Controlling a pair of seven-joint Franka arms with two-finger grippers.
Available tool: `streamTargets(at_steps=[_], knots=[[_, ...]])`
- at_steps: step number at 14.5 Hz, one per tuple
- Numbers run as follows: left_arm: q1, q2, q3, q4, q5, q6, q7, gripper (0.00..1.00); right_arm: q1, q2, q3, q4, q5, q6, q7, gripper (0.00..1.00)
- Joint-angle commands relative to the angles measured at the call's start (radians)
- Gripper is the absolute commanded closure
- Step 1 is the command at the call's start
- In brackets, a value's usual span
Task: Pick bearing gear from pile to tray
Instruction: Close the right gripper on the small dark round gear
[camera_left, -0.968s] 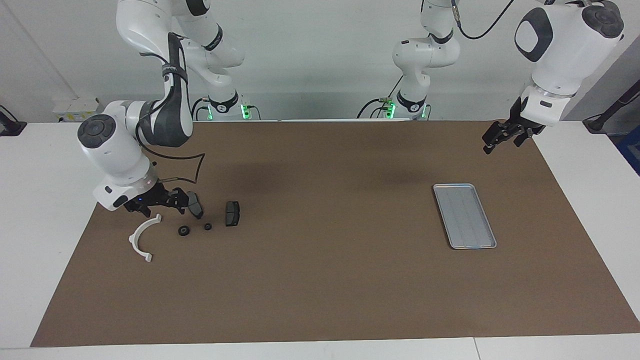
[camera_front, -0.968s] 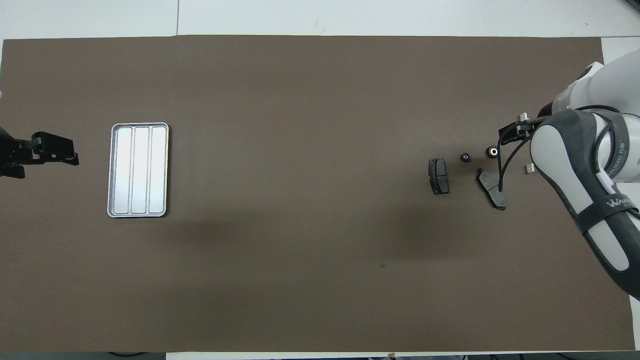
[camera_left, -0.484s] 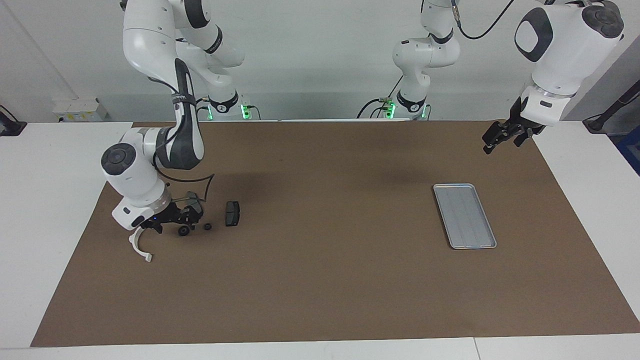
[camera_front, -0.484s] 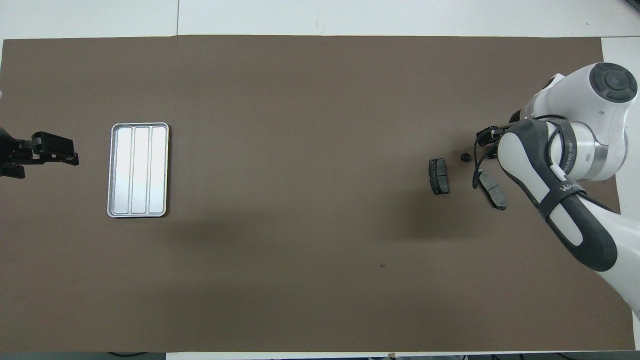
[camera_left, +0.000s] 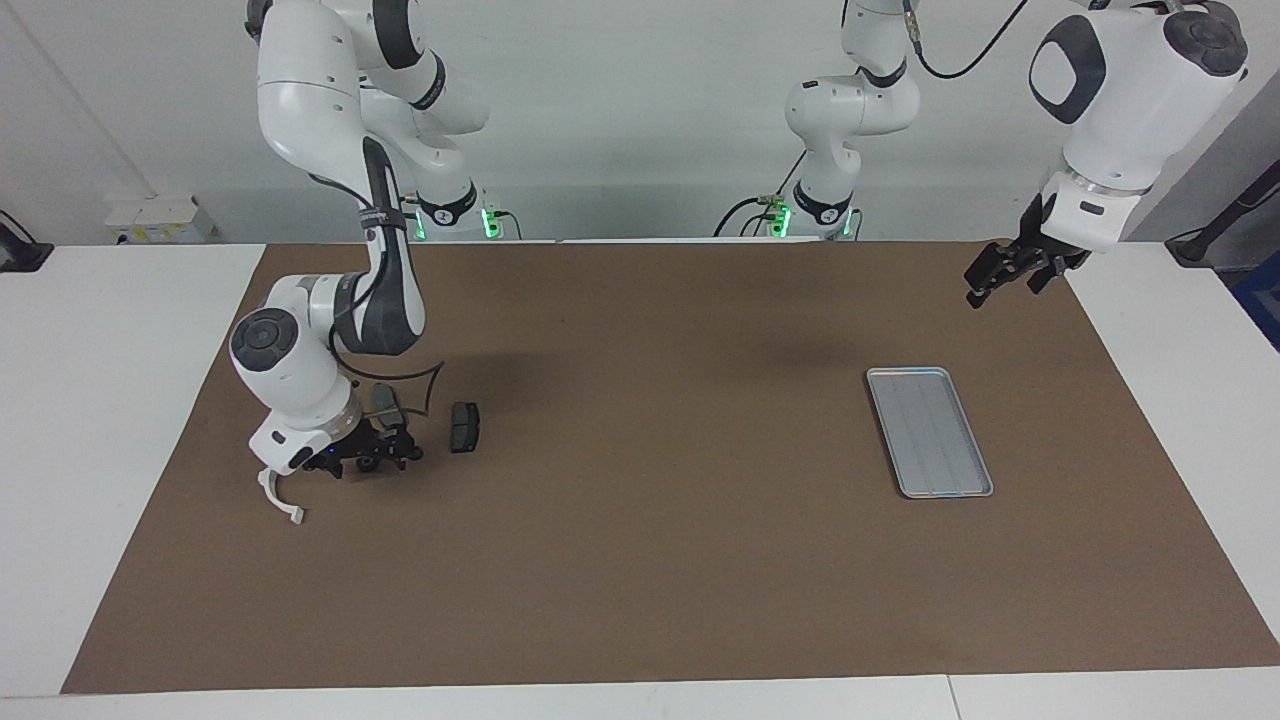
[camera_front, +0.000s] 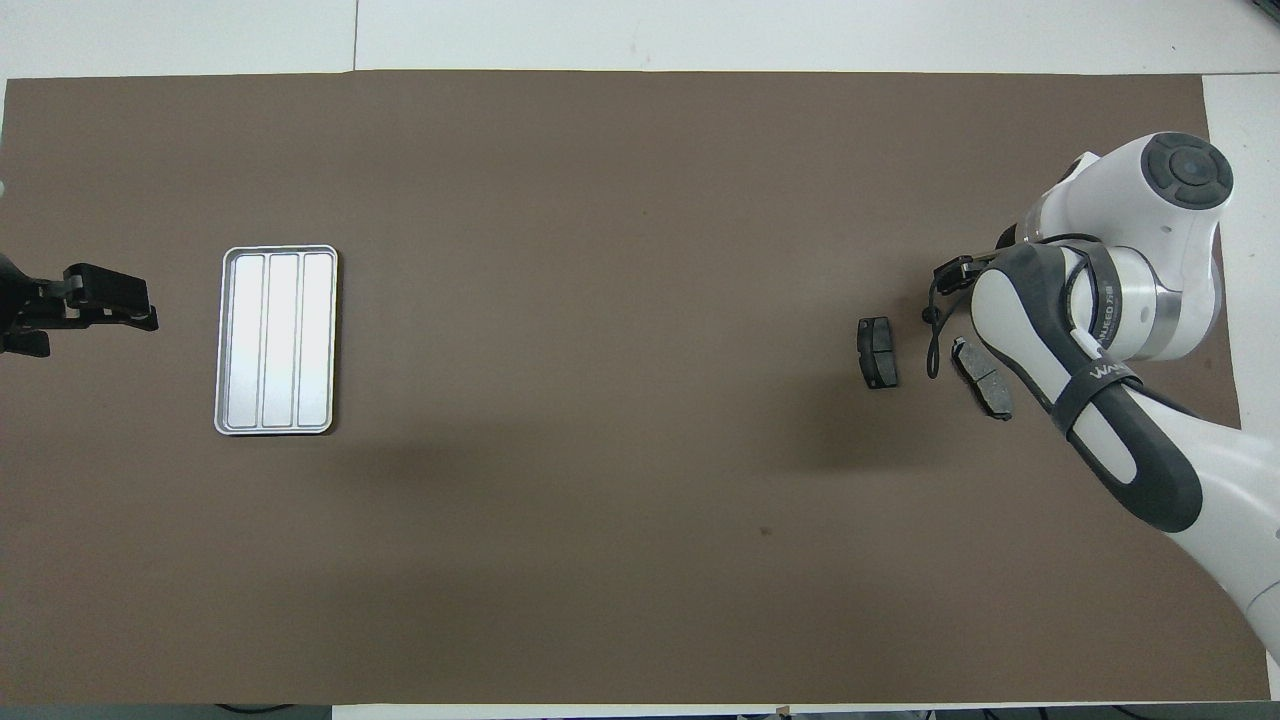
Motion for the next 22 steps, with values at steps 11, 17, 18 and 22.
streamTargets(at_steps=[11,17,18,22], knots=[[-0.012,-0.019,0.011,-0.015,-0.011,0.009,0.005,0.00,-0.024,-0.033,0.002,-0.050,0.006,-0.043,-0.044,0.05],[-0.012,-0.019,0.011,-0.015,-0.011,0.009,0.005,0.00,-0.041,-0.042,0.002,-0.094,0.006,0.014,-0.079,0.08],[-0.012,-0.019,0.011,-0.015,-0.011,0.009,0.005,0.00,-0.052,-0.042,0.002,-0.094,0.006,0.017,-0.087,0.13],[-0.012,-0.019,0.011,-0.015,-0.011,0.009,0.005,0.00,-0.052,-0.041,0.002,-0.094,0.006,0.017,-0.078,0.47]])
